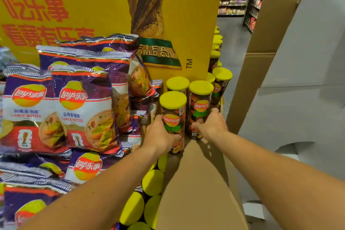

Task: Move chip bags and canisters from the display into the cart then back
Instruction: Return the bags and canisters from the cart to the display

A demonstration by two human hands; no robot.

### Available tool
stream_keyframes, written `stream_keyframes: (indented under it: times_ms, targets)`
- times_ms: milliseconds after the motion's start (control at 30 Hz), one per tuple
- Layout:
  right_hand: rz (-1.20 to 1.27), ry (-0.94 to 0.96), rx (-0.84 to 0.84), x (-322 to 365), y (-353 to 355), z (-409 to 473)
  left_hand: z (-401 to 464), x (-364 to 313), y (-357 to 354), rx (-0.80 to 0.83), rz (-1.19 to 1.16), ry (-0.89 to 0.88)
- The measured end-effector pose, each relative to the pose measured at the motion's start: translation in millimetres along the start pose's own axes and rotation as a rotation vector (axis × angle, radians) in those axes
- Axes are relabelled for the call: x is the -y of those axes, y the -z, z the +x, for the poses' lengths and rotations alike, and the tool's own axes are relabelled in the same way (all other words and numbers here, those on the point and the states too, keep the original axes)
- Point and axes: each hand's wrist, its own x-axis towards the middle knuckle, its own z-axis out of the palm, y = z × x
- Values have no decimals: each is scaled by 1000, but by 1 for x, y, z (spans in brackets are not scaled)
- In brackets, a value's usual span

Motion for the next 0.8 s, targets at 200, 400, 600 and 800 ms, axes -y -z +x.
stream_keyframes:
  times_ms: [200, 400, 600, 800]
  targets:
    - [-135, -40, 56, -14, 5, -30, -18, -4, 0, 40, 102, 111]
    - [-147, 48, 238, 3, 16, -88, -63, -10, 27, 75, 147, 62]
    - [43, 129, 356, 38, 24, -183, -128, -10, 82, 135, 97, -154]
    - [86, 203, 365, 72, 26, -267, -185, 7, 145, 103, 74, -269]
